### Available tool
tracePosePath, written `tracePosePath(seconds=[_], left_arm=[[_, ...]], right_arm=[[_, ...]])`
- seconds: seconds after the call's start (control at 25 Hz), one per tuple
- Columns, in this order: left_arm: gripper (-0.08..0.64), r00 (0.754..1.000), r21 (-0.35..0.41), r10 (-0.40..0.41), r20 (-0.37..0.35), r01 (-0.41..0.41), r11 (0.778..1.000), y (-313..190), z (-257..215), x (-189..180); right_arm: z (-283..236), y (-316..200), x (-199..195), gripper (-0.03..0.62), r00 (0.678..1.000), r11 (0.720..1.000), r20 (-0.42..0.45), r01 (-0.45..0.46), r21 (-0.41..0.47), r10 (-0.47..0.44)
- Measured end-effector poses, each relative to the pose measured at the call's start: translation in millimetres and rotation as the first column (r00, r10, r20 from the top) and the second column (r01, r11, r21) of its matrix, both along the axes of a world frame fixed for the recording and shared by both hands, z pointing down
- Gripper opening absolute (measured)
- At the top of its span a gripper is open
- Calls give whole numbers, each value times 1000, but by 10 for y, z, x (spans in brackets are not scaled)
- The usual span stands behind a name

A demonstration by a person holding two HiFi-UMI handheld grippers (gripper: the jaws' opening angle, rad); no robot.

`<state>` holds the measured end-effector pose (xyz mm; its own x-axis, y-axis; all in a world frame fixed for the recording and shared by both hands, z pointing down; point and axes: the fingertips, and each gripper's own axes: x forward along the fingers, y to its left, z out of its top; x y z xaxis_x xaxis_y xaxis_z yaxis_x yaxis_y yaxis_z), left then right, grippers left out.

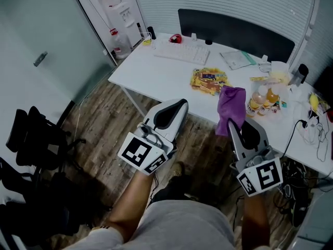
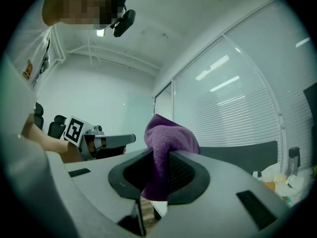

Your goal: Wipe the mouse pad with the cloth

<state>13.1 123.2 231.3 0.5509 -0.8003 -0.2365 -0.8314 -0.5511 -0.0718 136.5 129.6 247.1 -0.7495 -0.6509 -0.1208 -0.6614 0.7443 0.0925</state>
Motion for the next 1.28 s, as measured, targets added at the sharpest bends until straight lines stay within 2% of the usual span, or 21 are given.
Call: tracePosePath(seconds=[0.36,0.76,1.28], left_arm=[[15,1000,-1,30,8,-30,1000,-711,31,-428],[15,994,3,111,9,-111,994,-1489,29,-822],[15,986,-9,166,19,-166,986,-2102,157,-1207]], right_arm=[[92,-682,-321,69,998,997,-21,-65,-28,64],[44,-1421,-756,69,989,989,-35,-144,-24,143],[148,-2051,-1176,69,979,979,-63,-199,-45,196]])
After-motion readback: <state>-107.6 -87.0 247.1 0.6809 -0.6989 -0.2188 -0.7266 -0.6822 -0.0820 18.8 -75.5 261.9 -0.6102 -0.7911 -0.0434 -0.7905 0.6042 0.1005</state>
